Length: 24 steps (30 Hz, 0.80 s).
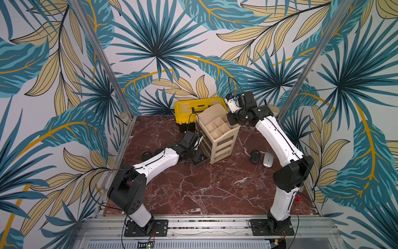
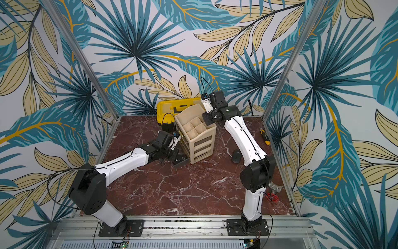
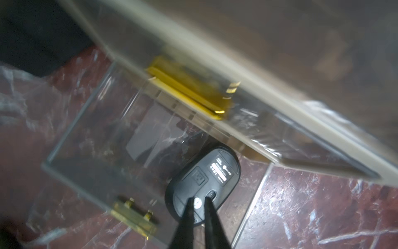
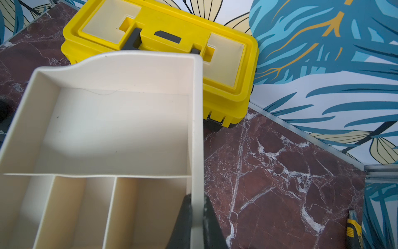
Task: Take the mice out of the drawer
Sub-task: Adjust the mouse in the drawer.
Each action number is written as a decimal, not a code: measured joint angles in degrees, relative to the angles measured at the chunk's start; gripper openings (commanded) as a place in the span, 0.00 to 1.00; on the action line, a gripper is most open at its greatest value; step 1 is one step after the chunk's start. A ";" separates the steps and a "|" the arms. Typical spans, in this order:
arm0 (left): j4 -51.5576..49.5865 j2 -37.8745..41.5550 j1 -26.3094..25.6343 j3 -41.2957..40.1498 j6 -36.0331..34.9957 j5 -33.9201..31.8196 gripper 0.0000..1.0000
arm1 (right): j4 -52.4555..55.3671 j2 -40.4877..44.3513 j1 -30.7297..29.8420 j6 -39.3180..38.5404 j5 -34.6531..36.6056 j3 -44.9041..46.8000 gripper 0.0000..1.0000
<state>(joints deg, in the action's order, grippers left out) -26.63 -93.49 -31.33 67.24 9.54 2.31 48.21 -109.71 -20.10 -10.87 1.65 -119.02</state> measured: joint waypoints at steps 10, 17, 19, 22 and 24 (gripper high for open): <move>-7.23 -5.86 3.26 9.09 11.63 14.82 0.00 | -0.68 0.39 -0.11 1.05 0.39 0.74 0.00; -7.69 -5.90 2.78 7.30 16.87 19.21 0.00 | -1.05 0.66 -0.15 1.46 1.05 1.22 0.00; -8.39 -6.25 2.78 6.40 17.59 19.71 0.00 | -1.14 0.72 -0.15 1.46 1.09 1.31 0.00; -9.94 -7.87 2.47 6.43 17.99 20.02 0.00 | -1.25 0.74 -0.15 1.46 1.09 1.40 0.00; -11.04 -9.16 2.43 6.51 17.94 19.69 0.00 | -1.22 0.74 -0.15 1.46 1.07 1.40 0.00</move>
<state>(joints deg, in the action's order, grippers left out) -37.67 -102.65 -28.91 73.76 27.49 22.00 46.98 -108.97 -20.25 -9.41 2.72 -117.62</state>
